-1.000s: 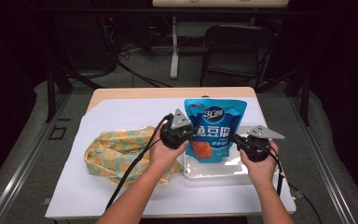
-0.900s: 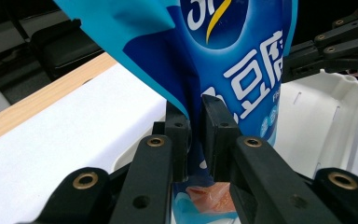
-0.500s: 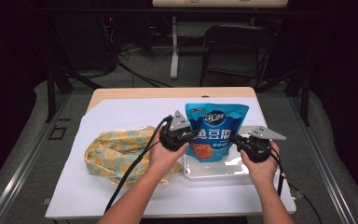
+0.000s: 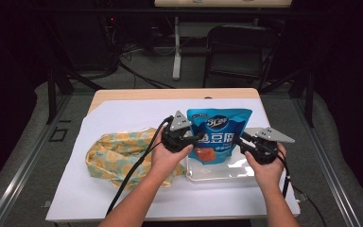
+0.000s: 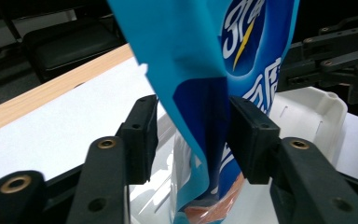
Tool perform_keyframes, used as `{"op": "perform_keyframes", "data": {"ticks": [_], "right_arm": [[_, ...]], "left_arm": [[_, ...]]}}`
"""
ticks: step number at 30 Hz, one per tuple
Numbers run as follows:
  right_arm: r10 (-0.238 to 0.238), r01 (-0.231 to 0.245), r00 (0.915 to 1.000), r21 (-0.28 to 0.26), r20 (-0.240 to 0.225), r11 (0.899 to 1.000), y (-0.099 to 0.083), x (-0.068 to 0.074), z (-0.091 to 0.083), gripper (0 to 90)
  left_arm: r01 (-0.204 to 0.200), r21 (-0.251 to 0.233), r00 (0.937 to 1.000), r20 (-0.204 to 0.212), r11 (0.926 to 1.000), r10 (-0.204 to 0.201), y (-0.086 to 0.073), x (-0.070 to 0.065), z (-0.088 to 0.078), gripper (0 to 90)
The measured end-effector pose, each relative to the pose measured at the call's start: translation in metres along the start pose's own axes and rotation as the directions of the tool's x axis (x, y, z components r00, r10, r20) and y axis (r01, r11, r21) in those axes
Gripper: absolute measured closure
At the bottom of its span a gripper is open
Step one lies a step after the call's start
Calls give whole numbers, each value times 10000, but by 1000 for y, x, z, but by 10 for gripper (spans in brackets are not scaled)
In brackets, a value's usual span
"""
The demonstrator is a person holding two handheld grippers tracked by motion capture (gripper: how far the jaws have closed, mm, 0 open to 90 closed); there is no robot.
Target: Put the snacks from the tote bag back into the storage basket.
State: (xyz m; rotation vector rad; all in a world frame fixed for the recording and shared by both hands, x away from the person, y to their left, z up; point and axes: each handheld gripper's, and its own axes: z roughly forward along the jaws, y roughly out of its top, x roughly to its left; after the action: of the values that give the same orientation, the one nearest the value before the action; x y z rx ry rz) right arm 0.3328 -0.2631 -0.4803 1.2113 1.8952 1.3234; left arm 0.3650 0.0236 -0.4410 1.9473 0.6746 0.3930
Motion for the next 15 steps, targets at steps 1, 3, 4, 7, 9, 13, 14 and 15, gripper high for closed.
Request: {"op": "perform_keyframes", "data": {"ticks": [1, 3, 4, 7, 9, 13, 14, 15], "right_arm": [[-17, 17, 10000, -10, -3, 10000, 0, 0, 0, 622], [-26, 26, 10000, -40, 30, 10000, 1, 1, 0, 621], [-19, 19, 10000, -48, 24, 10000, 1, 1, 0, 622], [-14, 14, 10000, -39, 10, 10000, 1, 1, -1, 622], [-2, 2, 10000, -15, -20, 10000, 2, 1, -2, 625], [-71, 70, 10000, -93, -35, 9999, 5, 2, -5, 631], [-54, 54, 10000, -100, -69, 9999, 5, 2, -5, 631], [-71, 70, 10000, -55, -48, 10000, 6, 3, -6, 632]], "left_arm": [[19, 14, 10000, 6, 10000, -19, 0, 0, 0, 523], [8, 20, 10000, -11, 10000, -8, 0, 0, -1, 511], [2, 16, 10000, -13, 10000, -2, 0, 1, -1, 506], [38, -32, 10000, -19, 10000, -39, 1, 1, -2, 497], [97, -50, 9999, -36, 9999, -97, 1, 1, -3, 495], [108, -77, 9999, -36, 9999, -108, 2, 1, -4, 495], [120, -76, 9999, -35, 9999, -120, 2, 1, -5, 495], [80, -89, 10000, -44, 9999, -81, 2, 1, -6, 495]]}}
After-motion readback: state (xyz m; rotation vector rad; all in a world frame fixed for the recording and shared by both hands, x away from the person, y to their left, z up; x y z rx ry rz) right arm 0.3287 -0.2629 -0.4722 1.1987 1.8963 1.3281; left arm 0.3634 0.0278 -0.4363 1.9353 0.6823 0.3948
